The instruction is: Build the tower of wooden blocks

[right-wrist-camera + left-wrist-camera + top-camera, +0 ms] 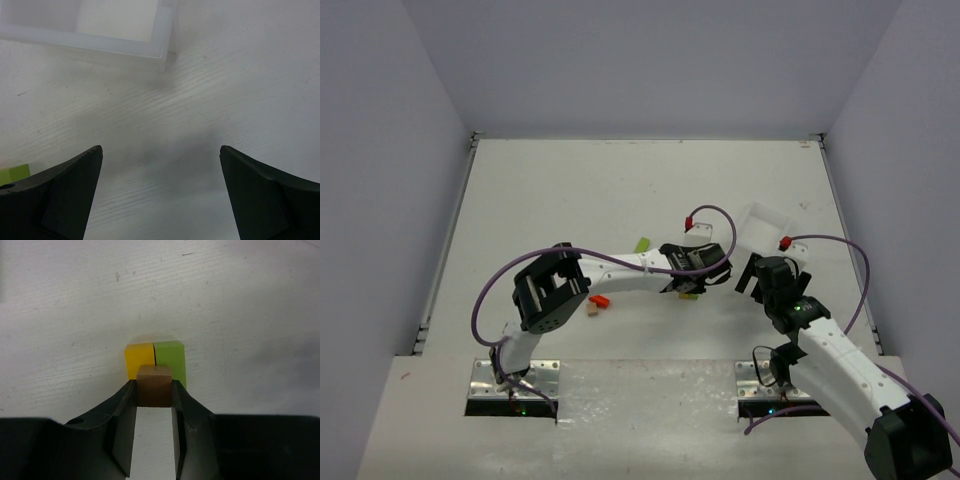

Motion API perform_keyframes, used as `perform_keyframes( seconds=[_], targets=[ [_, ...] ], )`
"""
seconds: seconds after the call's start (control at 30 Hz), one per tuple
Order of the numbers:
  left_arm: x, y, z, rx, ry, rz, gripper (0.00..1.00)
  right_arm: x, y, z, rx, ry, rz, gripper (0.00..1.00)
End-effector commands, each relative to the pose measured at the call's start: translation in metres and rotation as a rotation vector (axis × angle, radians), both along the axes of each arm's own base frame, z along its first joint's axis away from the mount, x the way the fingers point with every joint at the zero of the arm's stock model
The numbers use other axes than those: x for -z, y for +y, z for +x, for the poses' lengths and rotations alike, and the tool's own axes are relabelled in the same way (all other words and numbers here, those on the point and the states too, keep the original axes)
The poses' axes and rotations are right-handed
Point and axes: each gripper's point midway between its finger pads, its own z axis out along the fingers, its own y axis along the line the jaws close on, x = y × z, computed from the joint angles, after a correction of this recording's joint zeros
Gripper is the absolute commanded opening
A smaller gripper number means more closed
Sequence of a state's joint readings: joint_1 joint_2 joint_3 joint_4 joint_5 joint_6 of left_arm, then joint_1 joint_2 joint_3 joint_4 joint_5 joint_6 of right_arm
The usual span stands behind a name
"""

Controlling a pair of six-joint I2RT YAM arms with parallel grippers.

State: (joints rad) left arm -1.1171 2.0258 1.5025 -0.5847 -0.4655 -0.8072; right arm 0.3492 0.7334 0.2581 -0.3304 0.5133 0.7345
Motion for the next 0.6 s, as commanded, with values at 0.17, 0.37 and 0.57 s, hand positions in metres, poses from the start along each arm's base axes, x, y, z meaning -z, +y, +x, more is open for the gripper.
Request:
perform_keyframes(
  seconds=[0.17,0.37,0.57],
  targets=[
    [-0.0189,-0.0139,0.0014,-0.013,-0.038,-0.041,0.13,-0.0039,-0.0034,0.0035,0.033,-0.026,0.001,0.99],
    [-0.0191,-0.0132,0.0006,-0.018,-0.042,-0.034,0.13,-0.0036,-0.0031,0.0032,0.031,-0.024,0.002,0.99],
    [-0.02,-0.009,0.0012,-0.032,-0.05,-0.017,0.14,-0.0038,-0.0029,0.0033,0.03,-0.026,0.002,0.99]
  ],
)
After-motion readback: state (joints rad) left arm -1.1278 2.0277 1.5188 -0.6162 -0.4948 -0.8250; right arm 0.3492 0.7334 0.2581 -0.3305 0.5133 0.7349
